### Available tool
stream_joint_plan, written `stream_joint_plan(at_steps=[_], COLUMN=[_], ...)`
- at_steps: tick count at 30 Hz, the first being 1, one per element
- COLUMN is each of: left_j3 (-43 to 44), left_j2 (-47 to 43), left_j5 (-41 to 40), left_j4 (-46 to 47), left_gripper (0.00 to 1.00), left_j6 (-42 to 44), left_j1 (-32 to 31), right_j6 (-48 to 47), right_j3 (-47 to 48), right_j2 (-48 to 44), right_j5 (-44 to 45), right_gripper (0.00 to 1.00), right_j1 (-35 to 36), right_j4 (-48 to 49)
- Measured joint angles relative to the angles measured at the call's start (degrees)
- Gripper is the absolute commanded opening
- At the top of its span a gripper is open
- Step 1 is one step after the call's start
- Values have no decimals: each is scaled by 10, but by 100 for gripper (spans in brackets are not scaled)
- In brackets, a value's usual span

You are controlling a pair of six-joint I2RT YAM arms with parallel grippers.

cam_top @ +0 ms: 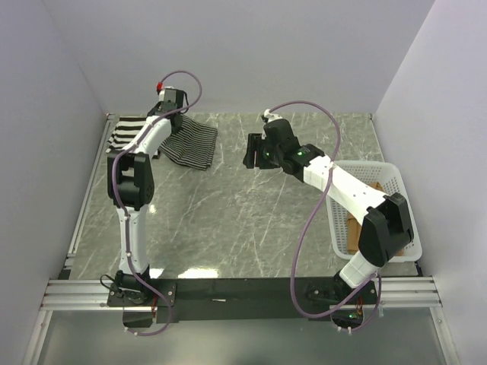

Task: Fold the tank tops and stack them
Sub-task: Neatly place the folded tank top to the corner

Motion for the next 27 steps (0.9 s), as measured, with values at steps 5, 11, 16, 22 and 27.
stream_joint_plan(at_steps=[5, 11, 16, 22, 27], left_j3=[51, 101, 123, 132, 132], left_j2=[15, 20, 20, 20, 20], left_j5=[-8, -6, 8, 33, 53], left_j4=[-12, -16, -16, -17, -20], left_gripper=[0, 0, 0, 0, 0], left_j6=[19, 38, 49, 61, 64], left_j1=[11, 35, 69, 110, 132], right_j6=[-2, -2, -2, -2, -2], right_j3=[0, -2, -10, -20, -21], right_j2=[0, 0, -2, -5, -5], right_j5=[-19, -36, -44, -51, -54], right_gripper=[66, 66, 66, 66, 66], right_j1=[-12, -19, -23, -26, -26], right_j4=[2, 12, 19, 20, 23])
